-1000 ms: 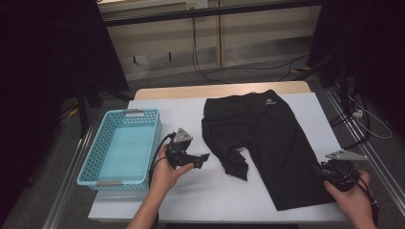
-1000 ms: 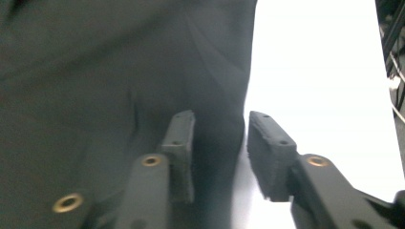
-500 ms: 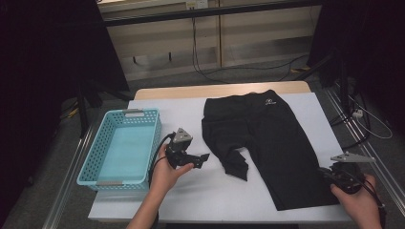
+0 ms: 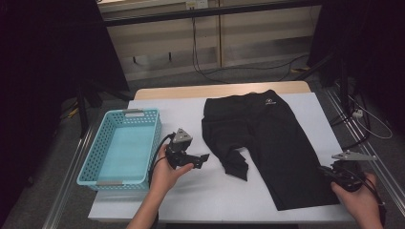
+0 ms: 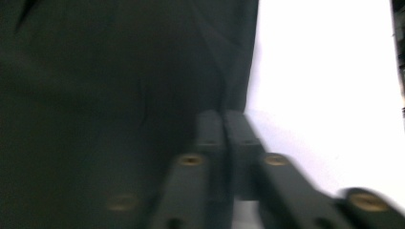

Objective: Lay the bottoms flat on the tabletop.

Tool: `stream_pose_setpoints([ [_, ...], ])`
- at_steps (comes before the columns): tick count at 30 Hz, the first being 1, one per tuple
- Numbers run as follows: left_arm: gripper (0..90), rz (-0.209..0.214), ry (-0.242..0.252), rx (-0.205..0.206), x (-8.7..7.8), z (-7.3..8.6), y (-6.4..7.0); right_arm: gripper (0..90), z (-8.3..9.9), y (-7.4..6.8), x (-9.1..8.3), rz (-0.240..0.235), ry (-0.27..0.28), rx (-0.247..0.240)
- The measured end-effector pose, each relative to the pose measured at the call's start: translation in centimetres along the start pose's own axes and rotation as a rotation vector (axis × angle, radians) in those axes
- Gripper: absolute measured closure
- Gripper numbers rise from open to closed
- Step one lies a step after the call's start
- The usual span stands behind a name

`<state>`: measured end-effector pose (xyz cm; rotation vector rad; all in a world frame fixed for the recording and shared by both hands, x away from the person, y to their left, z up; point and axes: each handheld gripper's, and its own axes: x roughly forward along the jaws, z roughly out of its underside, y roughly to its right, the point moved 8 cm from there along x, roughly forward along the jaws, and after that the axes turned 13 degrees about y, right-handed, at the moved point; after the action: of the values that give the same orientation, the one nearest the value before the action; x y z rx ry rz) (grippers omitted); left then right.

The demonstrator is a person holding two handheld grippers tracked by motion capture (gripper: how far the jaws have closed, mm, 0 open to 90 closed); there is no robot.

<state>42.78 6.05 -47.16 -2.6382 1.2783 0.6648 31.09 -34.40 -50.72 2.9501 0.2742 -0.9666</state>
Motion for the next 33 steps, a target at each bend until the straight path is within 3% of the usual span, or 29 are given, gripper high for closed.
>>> stream_pose_setpoints([
  [2,11.6,0.001,0.002,-0.001,0.0,0.0,0.0,90.0,0.3,0.1,-0.5,-0.011,-0.013,0.027],
  [13,11.6,-0.005,0.02,-0.004,-0.4,-0.4,-0.1,90.0,1.5,0.7,-2.3,-0.024,0.004,0.063],
  [21,11.6,-0.008,0.02,-0.004,-0.6,-0.4,-0.2,89.0,1.4,0.7,-2.5,-0.012,-0.013,0.01],
  [26,11.6,-0.001,0.012,-0.003,-0.3,-0.2,0.0,64.6,0.9,-0.1,-1.8,-0.012,-0.002,-0.039],
  [33,11.6,-0.005,0.006,0.0,-0.3,-0.1,0.0,47.6,-0.6,-2.3,-0.9,-0.053,0.037,-0.061],
])
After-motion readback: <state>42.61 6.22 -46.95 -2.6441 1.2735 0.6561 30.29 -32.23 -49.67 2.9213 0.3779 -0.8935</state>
